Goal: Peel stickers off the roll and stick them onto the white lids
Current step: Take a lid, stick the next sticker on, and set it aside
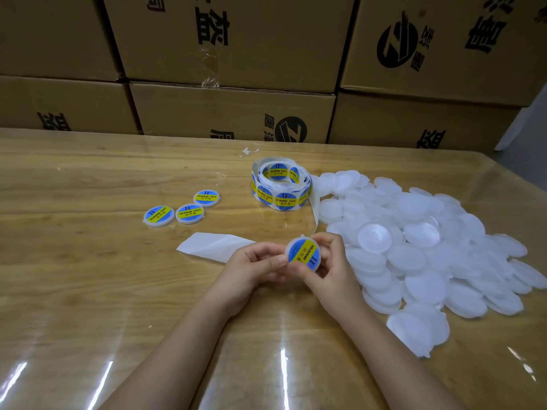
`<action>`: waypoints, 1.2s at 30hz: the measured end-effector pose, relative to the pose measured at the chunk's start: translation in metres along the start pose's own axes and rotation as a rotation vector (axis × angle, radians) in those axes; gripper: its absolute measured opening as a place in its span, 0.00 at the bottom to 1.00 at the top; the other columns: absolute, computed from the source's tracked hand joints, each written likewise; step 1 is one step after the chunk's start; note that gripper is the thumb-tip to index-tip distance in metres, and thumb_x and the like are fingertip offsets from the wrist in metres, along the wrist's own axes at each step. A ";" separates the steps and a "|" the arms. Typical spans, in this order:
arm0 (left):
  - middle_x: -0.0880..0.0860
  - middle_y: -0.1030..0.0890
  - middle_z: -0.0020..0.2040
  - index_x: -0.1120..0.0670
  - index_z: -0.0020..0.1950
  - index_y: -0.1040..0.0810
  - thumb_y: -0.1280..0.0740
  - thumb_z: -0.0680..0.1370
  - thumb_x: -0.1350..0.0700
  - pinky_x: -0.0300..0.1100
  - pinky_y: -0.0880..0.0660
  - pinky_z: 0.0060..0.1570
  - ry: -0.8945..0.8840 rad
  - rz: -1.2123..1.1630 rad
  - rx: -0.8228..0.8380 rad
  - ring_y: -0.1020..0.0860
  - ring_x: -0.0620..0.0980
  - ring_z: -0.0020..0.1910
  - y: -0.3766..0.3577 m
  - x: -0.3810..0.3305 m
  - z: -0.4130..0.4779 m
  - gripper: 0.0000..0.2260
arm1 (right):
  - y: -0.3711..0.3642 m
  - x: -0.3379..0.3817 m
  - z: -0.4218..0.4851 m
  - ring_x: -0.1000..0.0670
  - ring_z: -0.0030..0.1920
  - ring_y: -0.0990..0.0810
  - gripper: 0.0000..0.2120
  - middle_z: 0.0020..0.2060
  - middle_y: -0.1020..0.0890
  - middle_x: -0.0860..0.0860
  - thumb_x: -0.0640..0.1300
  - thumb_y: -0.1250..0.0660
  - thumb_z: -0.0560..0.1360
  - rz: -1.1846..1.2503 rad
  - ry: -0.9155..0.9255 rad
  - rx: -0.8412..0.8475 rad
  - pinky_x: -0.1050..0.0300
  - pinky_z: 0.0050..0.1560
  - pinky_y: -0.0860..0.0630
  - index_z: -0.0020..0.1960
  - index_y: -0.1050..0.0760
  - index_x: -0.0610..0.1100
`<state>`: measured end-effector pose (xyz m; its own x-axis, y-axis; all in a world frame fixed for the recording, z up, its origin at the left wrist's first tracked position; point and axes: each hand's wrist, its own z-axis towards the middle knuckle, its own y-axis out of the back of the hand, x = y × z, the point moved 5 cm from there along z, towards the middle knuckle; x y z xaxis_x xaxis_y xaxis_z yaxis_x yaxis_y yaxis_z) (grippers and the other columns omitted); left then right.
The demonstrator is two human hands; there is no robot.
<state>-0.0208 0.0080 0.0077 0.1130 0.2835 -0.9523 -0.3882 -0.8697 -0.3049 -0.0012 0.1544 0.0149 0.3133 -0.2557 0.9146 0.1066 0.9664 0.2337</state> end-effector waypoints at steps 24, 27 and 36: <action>0.52 0.16 0.39 0.51 0.39 0.15 0.25 0.67 0.51 0.37 0.23 0.41 0.017 0.100 0.022 0.20 0.45 0.38 -0.002 0.000 -0.001 0.05 | 0.002 -0.001 0.002 0.57 0.34 0.24 0.09 0.34 0.22 0.57 0.62 0.43 0.74 0.005 -0.025 0.024 0.56 0.33 0.25 0.42 0.29 0.60; 0.50 0.16 0.38 0.51 0.38 0.15 0.27 0.67 0.52 0.36 0.24 0.40 0.013 0.116 0.045 0.20 0.44 0.37 -0.003 -0.001 -0.002 0.04 | 0.001 -0.001 0.002 0.59 0.34 0.24 0.13 0.34 0.21 0.60 0.68 0.35 0.65 -0.068 -0.028 0.059 0.61 0.35 0.26 0.42 0.31 0.62; 0.50 0.17 0.36 0.51 0.38 0.15 0.29 0.67 0.53 0.37 0.23 0.42 0.009 0.139 0.038 0.21 0.44 0.37 -0.003 -0.001 -0.002 0.04 | 0.002 -0.003 0.001 0.58 0.33 0.26 0.13 0.31 0.24 0.57 0.63 0.42 0.74 -0.077 -0.028 0.049 0.55 0.36 0.27 0.40 0.31 0.53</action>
<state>-0.0182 0.0093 0.0092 0.0638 0.1574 -0.9855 -0.4347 -0.8845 -0.1695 -0.0032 0.1571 0.0130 0.2796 -0.3295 0.9018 0.0833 0.9441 0.3191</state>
